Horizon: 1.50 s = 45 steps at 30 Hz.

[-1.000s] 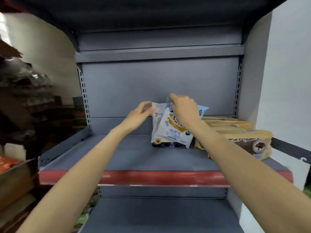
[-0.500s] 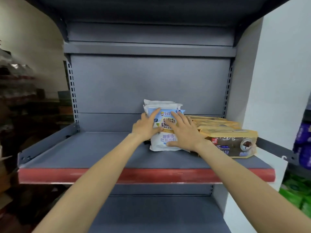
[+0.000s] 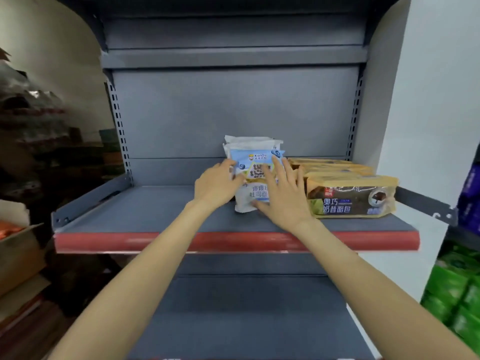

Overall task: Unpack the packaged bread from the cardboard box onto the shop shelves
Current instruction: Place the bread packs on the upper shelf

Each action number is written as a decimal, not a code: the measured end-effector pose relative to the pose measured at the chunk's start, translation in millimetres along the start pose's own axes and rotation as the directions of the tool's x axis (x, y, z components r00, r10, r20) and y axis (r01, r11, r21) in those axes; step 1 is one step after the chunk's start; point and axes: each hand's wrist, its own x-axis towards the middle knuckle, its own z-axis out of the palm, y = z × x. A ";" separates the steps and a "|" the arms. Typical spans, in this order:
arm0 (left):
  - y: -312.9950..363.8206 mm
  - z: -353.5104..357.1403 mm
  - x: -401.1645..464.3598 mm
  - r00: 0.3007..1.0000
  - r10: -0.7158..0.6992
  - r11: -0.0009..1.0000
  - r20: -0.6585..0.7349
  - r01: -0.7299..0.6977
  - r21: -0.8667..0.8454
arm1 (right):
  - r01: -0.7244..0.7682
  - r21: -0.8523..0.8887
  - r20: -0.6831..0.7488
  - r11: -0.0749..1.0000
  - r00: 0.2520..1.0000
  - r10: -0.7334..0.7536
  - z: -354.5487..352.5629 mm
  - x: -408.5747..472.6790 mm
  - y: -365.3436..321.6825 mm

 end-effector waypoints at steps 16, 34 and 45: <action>-69.4 91.6 -334.5 0.992 0.022 0.971 0.123 0.008 -0.240 | -0.240 0.504 0.389 0.830 0.921 0.030 25.7 -338.1 -39.3; -187.7 328.8 -424.0 0.591 -0.232 0.949 0.772 -0.036 0.312 | -0.661 0.195 0.857 0.724 0.474 0.202 274.6 -443.1 -41.3; -212.6 329.8 -470.5 0.506 -0.319 0.945 0.801 0.105 0.310 | -0.774 0.173 0.939 0.608 0.316 0.135 304.2 -454.8 -50.2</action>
